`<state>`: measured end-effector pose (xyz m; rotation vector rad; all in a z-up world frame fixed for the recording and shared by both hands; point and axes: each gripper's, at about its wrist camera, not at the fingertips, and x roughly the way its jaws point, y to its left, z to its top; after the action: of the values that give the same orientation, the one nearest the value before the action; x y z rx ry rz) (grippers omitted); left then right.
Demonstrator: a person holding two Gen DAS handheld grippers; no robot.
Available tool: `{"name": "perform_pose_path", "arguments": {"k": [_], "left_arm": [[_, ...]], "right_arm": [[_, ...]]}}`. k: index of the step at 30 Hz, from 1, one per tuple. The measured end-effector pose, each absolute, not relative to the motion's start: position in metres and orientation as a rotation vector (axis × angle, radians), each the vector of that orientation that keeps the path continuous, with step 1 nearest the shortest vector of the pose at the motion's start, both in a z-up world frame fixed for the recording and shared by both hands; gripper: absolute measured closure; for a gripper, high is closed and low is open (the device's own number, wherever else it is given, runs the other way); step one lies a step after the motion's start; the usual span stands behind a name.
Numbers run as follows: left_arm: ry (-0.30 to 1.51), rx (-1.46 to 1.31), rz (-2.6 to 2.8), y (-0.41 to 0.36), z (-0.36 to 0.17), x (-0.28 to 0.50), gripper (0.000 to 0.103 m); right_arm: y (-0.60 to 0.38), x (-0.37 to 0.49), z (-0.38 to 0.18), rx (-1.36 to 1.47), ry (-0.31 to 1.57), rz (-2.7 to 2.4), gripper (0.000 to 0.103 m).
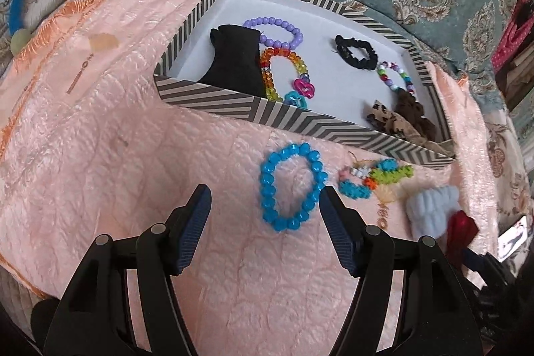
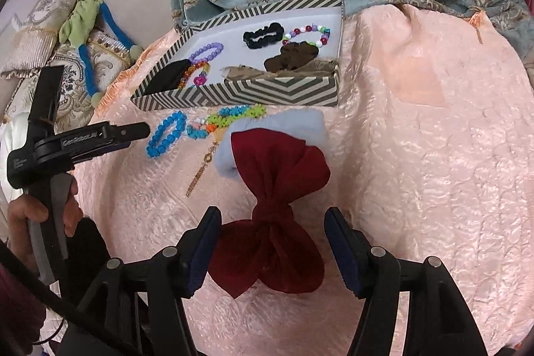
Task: Organize jewelry
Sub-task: 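Grasp the blue bead bracelet with the left gripper while the right gripper grasps the red velvet bow, then carry the blue bracelet into the tray with the left gripper while the right gripper places the red bow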
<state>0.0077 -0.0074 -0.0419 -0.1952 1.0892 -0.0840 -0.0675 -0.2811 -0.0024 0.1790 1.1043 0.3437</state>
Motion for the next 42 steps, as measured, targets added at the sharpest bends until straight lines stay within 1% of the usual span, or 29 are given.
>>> {"name": "perform_pose_path", "arguments": {"k": [2,3,4,5,6,7,8,9,10,11,12,13,15,26,33,42], "left_arm": [[1.085,-0.188,-0.069,-0.009,-0.046,0.012,0.036],[1.082,-0.184,-0.062,-0.009,-0.048,0.014,0.036],[1.079,-0.178,-0.057,-0.01,-0.051,0.017,0.036],[1.079,-0.174,-0.056,-0.011,-0.053,0.02,0.037],[1.08,-0.172,-0.058,-0.012,-0.055,0.022,0.044],[1.087,-0.171,-0.063,-0.013,-0.058,0.024,0.056],[1.101,-0.161,-0.059,-0.014,-0.062,0.027,0.061],[1.091,-0.15,-0.051,-0.015,-0.063,0.028,0.067],[1.081,-0.144,-0.051,-0.015,-0.063,0.028,0.081],[1.081,-0.138,-0.062,-0.014,-0.063,0.029,0.089],[1.086,-0.14,-0.073,-0.014,-0.064,0.03,0.092],[1.087,-0.147,-0.083,-0.013,-0.062,0.029,0.094],[1.093,-0.159,-0.106,-0.011,-0.059,0.027,0.094],[1.016,-0.18,-0.189,-0.003,-0.003,0.006,0.094],[0.956,-0.142,-0.195,-0.006,0.031,0.009,0.094],[0.928,-0.08,-0.185,-0.021,0.044,0.037,0.094]], "right_arm": [[-0.279,-0.068,-0.003,0.168,1.097,0.344,0.041],[-0.279,-0.068,-0.003,0.164,1.095,0.345,0.044],[-0.279,-0.067,-0.004,0.159,1.093,0.344,0.05],[-0.279,-0.066,-0.004,0.156,1.091,0.339,0.054],[-0.279,-0.066,-0.005,0.158,1.089,0.337,0.058],[-0.28,-0.065,-0.006,0.162,1.089,0.339,0.06],[-0.28,-0.064,-0.008,0.165,1.092,0.342,0.062],[-0.28,-0.063,-0.01,0.164,1.094,0.345,0.066],[-0.279,-0.063,-0.011,0.16,1.093,0.347,0.073],[-0.278,-0.063,-0.012,0.154,1.089,0.352,0.077],[-0.277,-0.064,-0.011,0.148,1.085,0.356,0.082],[-0.277,-0.065,-0.01,0.142,1.079,0.358,0.083],[-0.276,-0.067,-0.004,0.123,1.065,0.367,0.085],[-0.292,-0.067,0.042,0.206,0.976,0.406,0.086],[-0.292,-0.046,0.052,0.218,0.961,0.403,0.085],[-0.283,-0.007,0.057,0.183,0.954,0.395,0.085]]}}
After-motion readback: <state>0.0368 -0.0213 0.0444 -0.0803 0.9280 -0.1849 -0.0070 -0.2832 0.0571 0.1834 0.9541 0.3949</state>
